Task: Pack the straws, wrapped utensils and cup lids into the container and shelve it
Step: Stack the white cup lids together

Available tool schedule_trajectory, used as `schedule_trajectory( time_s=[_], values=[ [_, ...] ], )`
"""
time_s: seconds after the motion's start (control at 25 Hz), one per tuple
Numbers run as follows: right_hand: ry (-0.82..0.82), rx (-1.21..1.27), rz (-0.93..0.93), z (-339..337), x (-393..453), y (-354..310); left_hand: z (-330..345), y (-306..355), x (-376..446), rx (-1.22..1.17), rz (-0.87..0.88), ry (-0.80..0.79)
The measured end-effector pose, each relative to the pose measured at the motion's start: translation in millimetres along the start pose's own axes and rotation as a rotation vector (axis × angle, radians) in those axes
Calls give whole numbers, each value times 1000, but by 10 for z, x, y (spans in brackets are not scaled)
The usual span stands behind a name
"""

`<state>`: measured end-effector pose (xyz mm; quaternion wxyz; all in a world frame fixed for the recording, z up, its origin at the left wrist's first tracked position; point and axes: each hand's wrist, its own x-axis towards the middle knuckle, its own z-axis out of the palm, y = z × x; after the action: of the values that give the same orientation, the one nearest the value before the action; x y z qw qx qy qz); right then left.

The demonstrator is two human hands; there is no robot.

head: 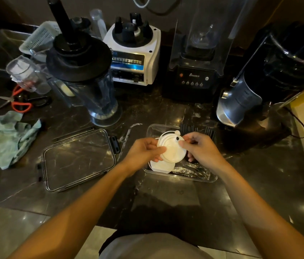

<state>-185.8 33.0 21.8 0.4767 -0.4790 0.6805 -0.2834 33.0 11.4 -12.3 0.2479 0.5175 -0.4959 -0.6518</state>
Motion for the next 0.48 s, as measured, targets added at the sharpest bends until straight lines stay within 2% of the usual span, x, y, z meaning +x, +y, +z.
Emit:
schedule_trajectory(
  time_s=[0.28,0.48],
  values=[
    [-88,-38,-61,287,159,-185,-191,-56,-153,-107,-7,107],
    [-143,61,-37,592,251,-305,-481,-121,-287,-159,16,157]
  ],
)
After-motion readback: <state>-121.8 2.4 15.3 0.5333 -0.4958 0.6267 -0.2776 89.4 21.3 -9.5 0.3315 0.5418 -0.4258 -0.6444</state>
